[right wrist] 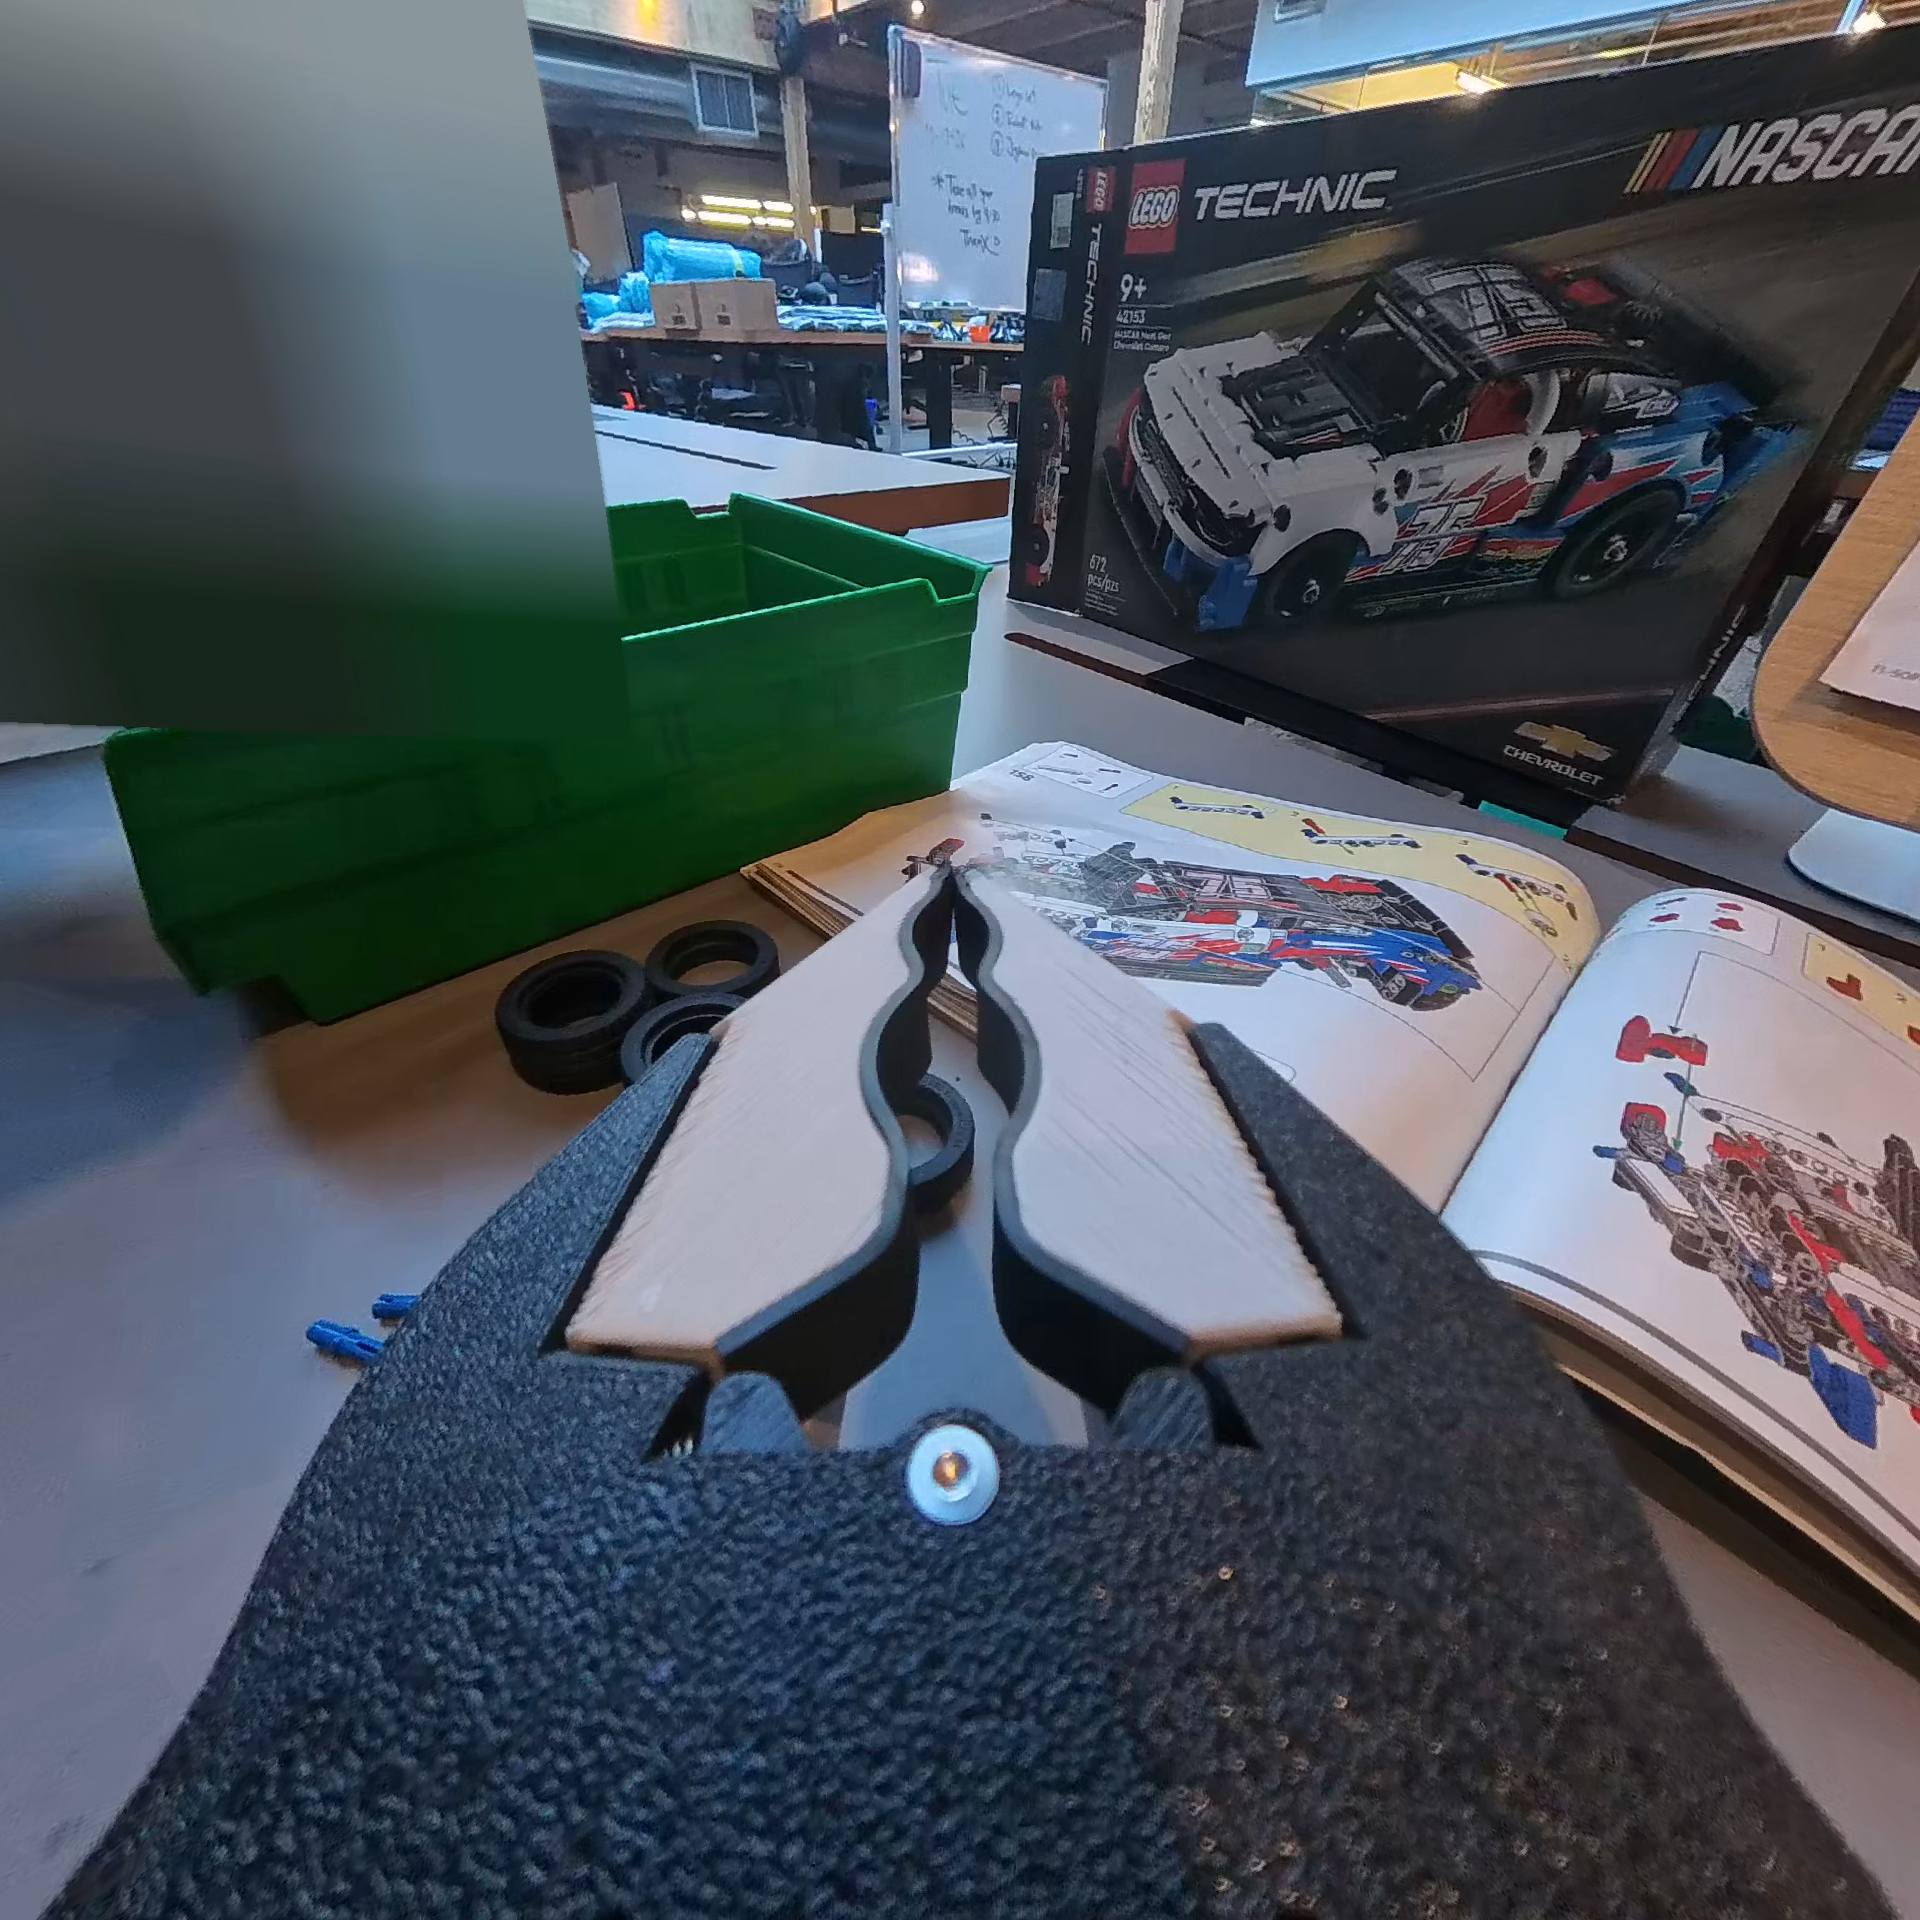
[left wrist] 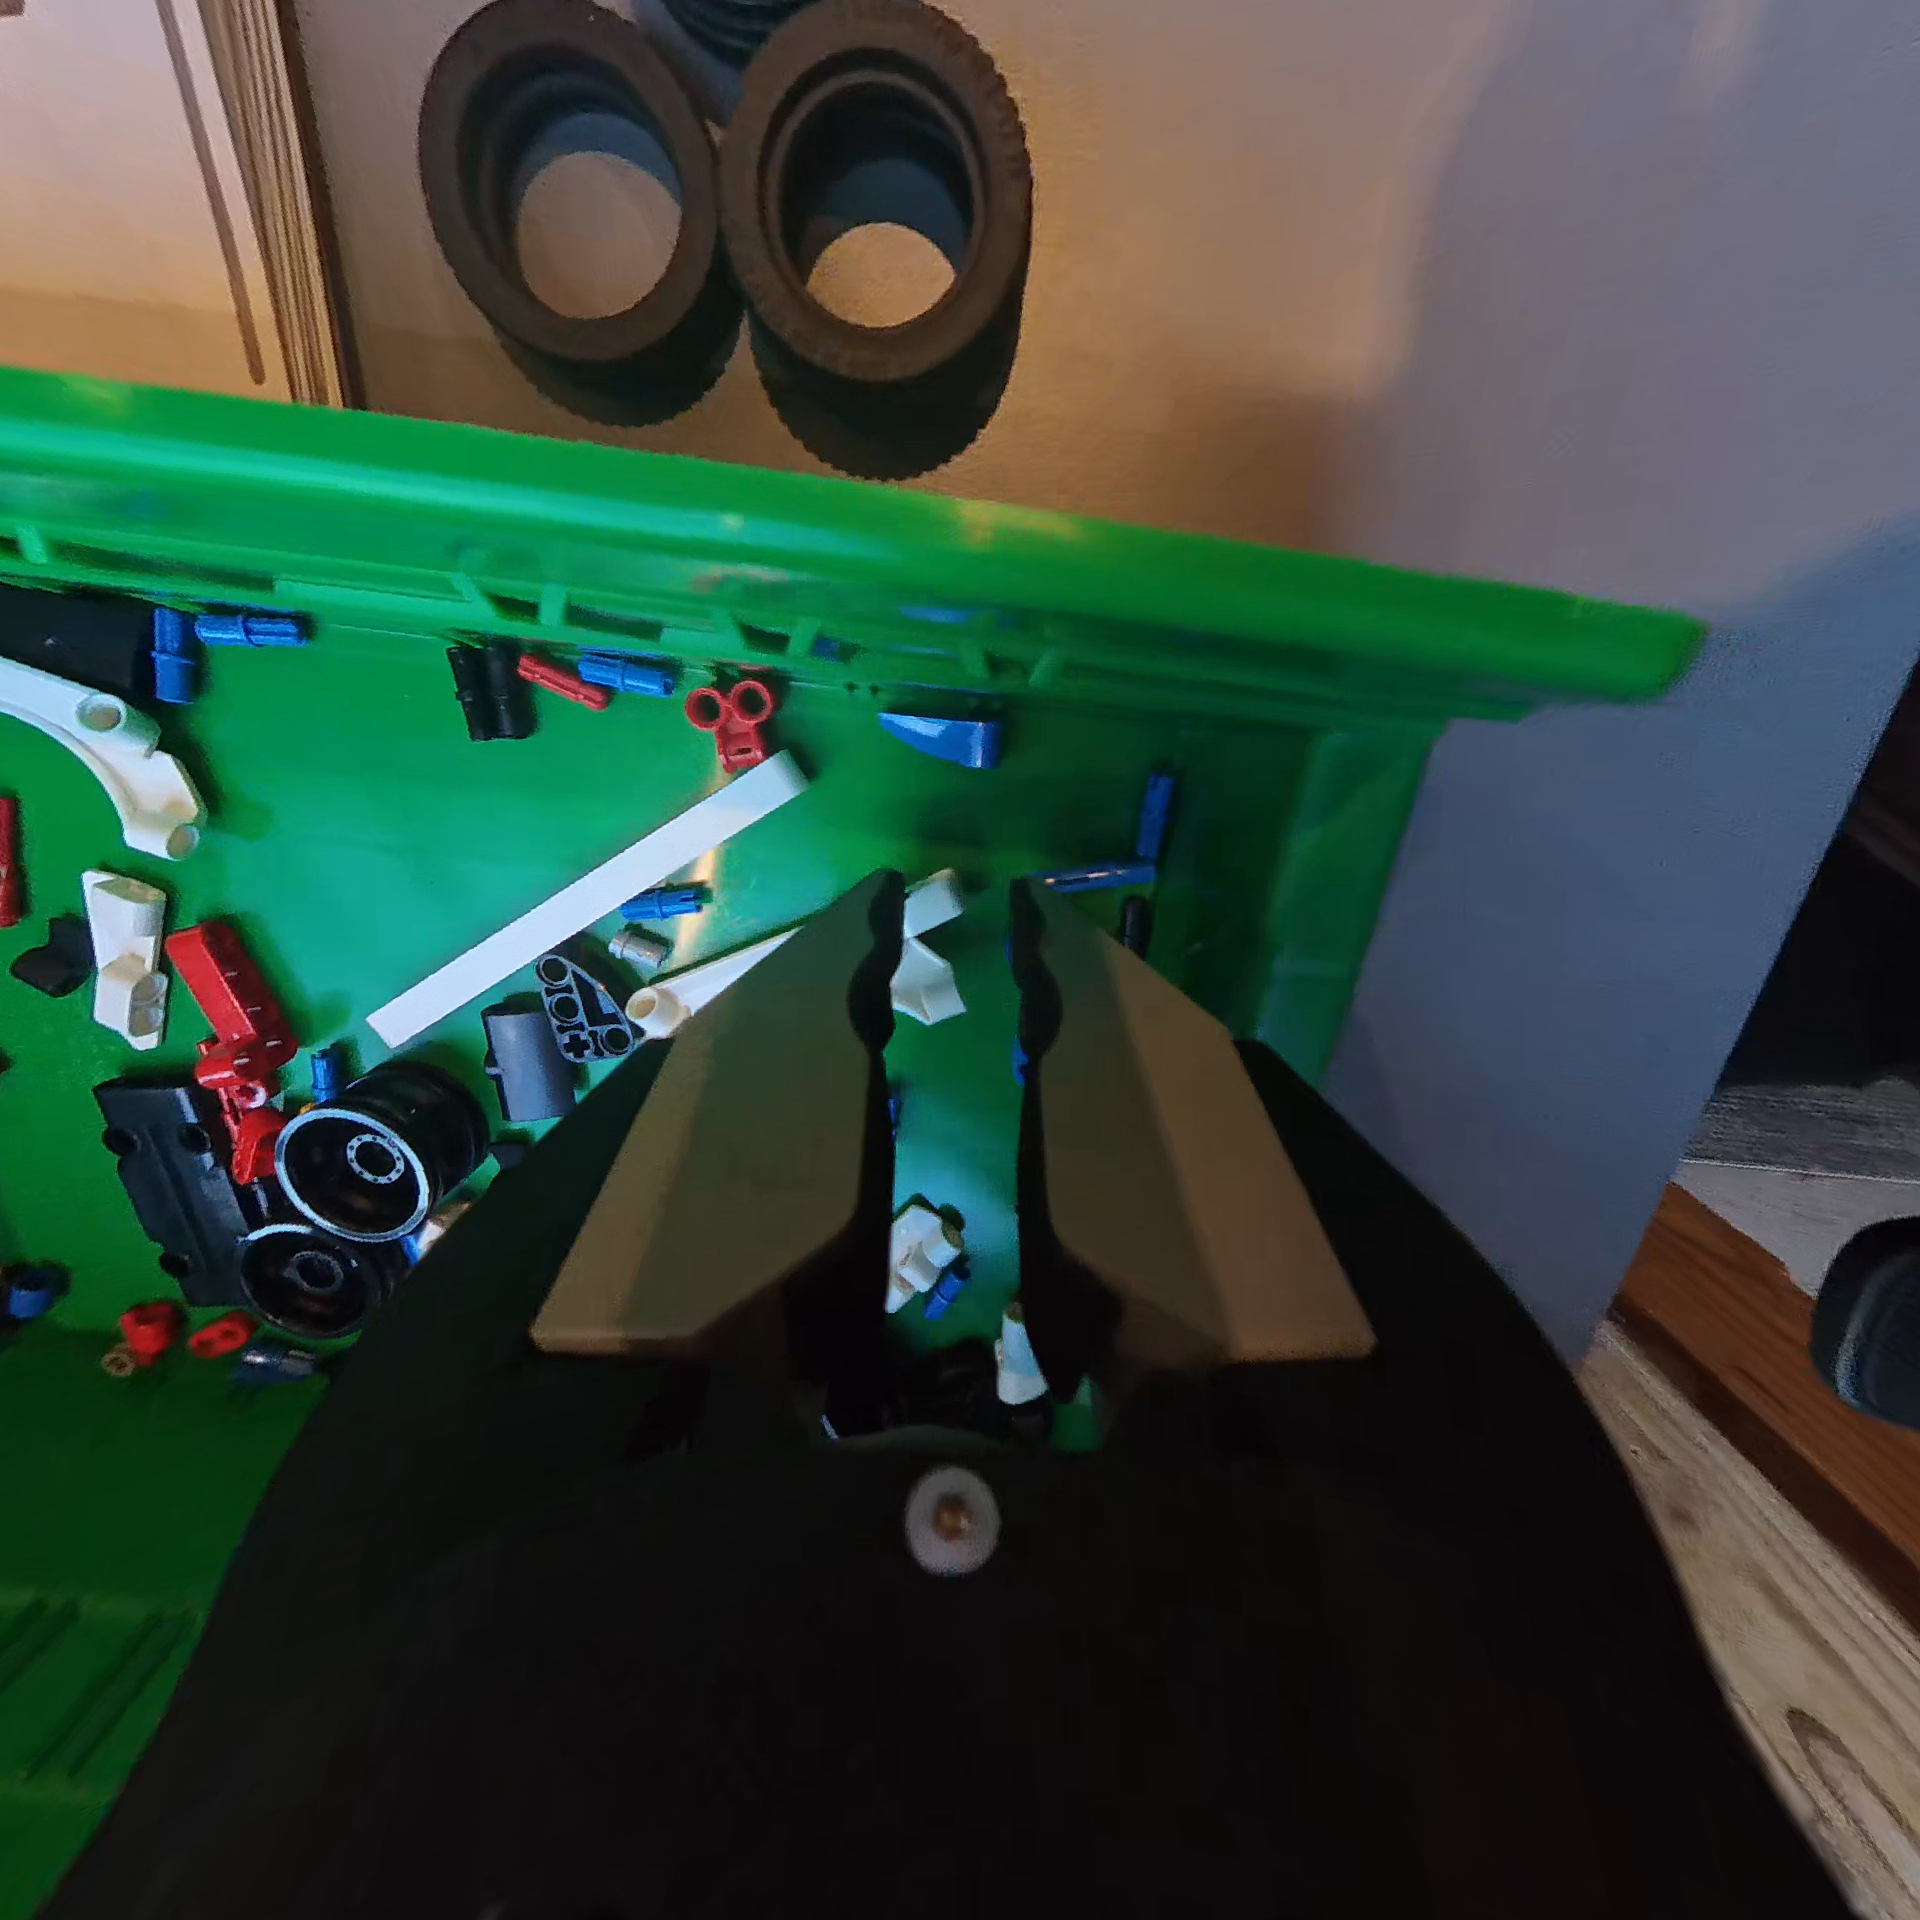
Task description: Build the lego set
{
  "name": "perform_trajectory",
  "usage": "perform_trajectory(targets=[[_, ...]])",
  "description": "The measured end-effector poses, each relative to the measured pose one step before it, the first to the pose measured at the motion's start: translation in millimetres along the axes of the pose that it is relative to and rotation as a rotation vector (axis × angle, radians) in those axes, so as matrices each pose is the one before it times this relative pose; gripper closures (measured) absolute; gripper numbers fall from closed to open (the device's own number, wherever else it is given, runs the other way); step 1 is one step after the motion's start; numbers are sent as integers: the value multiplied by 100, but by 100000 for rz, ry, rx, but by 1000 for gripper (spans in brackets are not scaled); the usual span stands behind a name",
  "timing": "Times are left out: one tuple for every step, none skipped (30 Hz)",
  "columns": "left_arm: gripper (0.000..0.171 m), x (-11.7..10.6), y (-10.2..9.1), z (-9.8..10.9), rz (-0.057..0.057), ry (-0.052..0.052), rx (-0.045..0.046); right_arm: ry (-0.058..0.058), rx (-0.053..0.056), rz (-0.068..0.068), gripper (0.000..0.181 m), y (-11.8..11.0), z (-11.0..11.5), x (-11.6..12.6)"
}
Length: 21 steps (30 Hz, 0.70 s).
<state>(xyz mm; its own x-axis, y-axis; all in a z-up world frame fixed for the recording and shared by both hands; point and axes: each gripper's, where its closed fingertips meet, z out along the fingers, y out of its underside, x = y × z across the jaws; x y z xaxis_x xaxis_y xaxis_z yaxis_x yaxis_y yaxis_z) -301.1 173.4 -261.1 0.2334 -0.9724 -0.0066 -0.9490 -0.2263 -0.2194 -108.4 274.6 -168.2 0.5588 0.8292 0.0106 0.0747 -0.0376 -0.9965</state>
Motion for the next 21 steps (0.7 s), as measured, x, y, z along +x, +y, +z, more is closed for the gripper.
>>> perform_trajectory(targets=[[155,-159,41,36,232,-1078,-132,-9,24,-98,181,-2,-15,-19],[160,-341,32,40,-203,-1731,-119,-37,-35,-62,181,4,8,-20],[161,-336,86,44,-331,-1444,-337,-20,-60,-45,181,18,5,-5],[160,-133,45,-5,-324,-226,-30,8,1,19,181,0,0,0],[160,-2,11,-10,339,128,332,-11,53,138,181,-5,-16,14],[160,-19,20,2,907,-303,292,45,100,239,181,-12,-15,28],[159,-119,85,-5,975,-1029,-273,1,121,294,181,-15,-8,27],[154,-246,325,75,1156,-1930,-1928,-49,89,304,181,-10,-18,25],[153,-98,368,100,1464,-1133,-2200,28,38,279,181,-5,-5,26],[154,133,-112,-77,1563,129,637,-15,-17,200,181,2,-1,20],[154,229,-156,-99,1922,575,549,-43,-52,76,181,7,2,-3],[154,124,-104,-24,1762,9,59,-29,-49,-54,181,6,5,-6],[154,-108,140,65,1045,-997,-1560,-10,-43,-145,181,5,11,-25],[155,-170,233,114,479,-1107,-2245,19,-36,-189,181,5,-3,-20],[156,29,-280,-47,-273,263,1269,-26,-30,-183,181,4,-2,-27],[156,-17,-103,-8,-46,-89,335,-69,-38,-123,181,5,3,-29],[155,-116,77,26,-291,-580,-410,-24,-6,-89,181,1,-3,-19],[155,-89,121,15,-738,-272,-426,-23,12,-56,181,-1,-5,-8],[155,-62,1,-16,-1260,147,474,-59,-14,-12,181,2,-7,-16],[155,-12,-156,-47,-2012,756,1499,-47,-20,6,181,3,-1,-7],[155,-9,-246,-74,-2413,966,1876,-50,-27,-12,181,3,6,-12]])
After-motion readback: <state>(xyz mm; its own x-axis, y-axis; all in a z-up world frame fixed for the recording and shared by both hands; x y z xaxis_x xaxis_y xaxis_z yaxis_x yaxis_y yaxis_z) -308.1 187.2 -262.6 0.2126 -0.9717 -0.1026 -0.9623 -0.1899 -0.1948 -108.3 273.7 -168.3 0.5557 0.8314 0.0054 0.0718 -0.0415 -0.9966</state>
